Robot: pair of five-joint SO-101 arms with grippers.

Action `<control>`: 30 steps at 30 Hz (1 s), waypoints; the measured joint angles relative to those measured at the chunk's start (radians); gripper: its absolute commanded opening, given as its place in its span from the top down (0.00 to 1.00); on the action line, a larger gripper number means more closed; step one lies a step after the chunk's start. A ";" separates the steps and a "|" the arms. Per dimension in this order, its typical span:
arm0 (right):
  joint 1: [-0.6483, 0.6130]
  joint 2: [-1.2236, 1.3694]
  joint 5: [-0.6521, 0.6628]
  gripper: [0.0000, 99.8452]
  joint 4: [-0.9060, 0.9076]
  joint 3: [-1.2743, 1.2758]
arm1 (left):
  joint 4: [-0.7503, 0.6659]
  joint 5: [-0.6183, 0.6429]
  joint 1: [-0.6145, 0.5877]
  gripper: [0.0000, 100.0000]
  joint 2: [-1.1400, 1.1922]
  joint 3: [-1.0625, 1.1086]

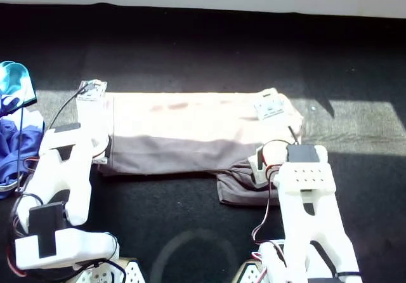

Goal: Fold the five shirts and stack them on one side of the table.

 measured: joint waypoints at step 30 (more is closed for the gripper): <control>-0.101 0.373 0.005 0.99 -0.008 -0.127 | 0.100 0.117 -0.003 0.99 0.015 -0.021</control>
